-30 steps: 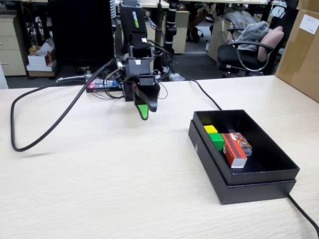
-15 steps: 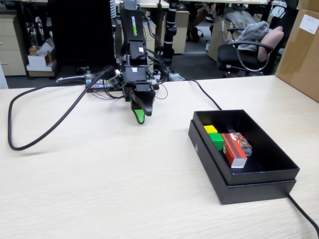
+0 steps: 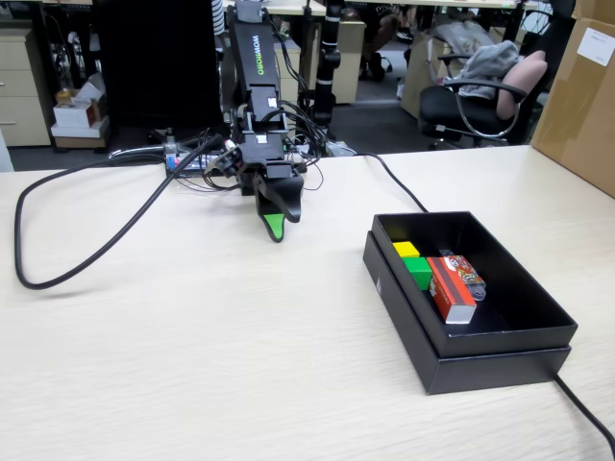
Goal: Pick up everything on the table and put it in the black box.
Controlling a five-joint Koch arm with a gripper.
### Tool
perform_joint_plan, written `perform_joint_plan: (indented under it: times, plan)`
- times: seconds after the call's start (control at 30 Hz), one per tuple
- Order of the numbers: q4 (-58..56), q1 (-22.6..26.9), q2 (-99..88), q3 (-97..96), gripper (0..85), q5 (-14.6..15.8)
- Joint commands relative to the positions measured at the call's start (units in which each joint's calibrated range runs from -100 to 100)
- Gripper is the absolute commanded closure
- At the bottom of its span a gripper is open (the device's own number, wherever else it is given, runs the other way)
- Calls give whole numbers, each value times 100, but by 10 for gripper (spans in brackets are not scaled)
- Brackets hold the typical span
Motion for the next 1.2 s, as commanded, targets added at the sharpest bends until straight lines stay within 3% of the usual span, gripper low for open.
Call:
perform_joint_plan:
  times: [0.0,1.17]
  plan:
    - [514,54,101,-3,383,20]
    - [894,44,296,-692,367,5]
